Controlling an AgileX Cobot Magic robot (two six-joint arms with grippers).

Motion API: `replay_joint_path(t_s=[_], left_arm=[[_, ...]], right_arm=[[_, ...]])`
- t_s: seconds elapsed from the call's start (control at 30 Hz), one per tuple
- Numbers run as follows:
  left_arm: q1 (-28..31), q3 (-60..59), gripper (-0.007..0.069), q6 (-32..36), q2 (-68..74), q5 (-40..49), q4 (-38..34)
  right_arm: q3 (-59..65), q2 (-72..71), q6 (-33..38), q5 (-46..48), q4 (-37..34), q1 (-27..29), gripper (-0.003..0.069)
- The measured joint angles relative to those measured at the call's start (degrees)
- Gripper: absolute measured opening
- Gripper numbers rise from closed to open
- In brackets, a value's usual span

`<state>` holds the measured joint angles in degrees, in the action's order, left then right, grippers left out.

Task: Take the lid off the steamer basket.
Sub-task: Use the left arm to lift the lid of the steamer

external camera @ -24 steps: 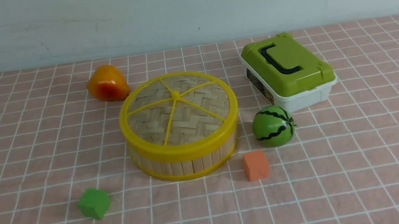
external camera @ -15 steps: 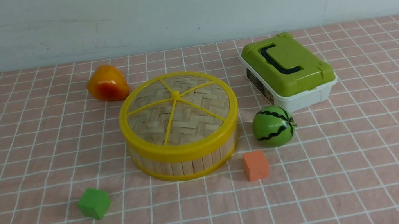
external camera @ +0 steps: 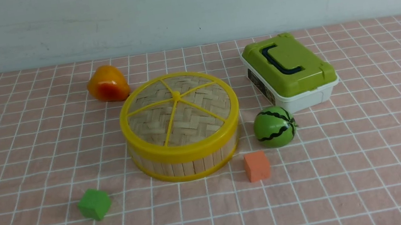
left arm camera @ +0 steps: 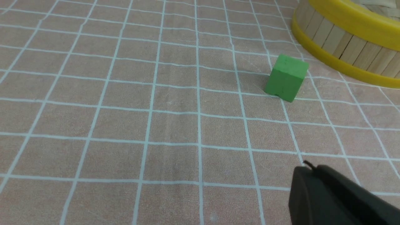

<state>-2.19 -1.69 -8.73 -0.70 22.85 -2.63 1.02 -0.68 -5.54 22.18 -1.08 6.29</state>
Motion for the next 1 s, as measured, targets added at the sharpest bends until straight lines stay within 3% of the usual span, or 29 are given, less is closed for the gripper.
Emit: replay_joint_path(t_s=[0.67, 0.77, 1.0], left_arm=[[0.0, 0.0, 0.0003, 0.0, 0.0, -1.5, 0.0], [0.0, -0.2, 0.0005, 0.0, 0.0, -7.2, 0.0], [0.0, -0.2, 0.0007, 0.0, 0.0, -38.1, 0.7]], right_arm=[[0.0, 0.0, 0.0, 0.0, 0.0, 0.0, 0.0241], [0.0, 0.0, 0.0, 0.0, 0.0, 0.0, 0.0241], [0.0, 0.0, 0.0, 0.0, 0.0, 0.0, 0.0241]])
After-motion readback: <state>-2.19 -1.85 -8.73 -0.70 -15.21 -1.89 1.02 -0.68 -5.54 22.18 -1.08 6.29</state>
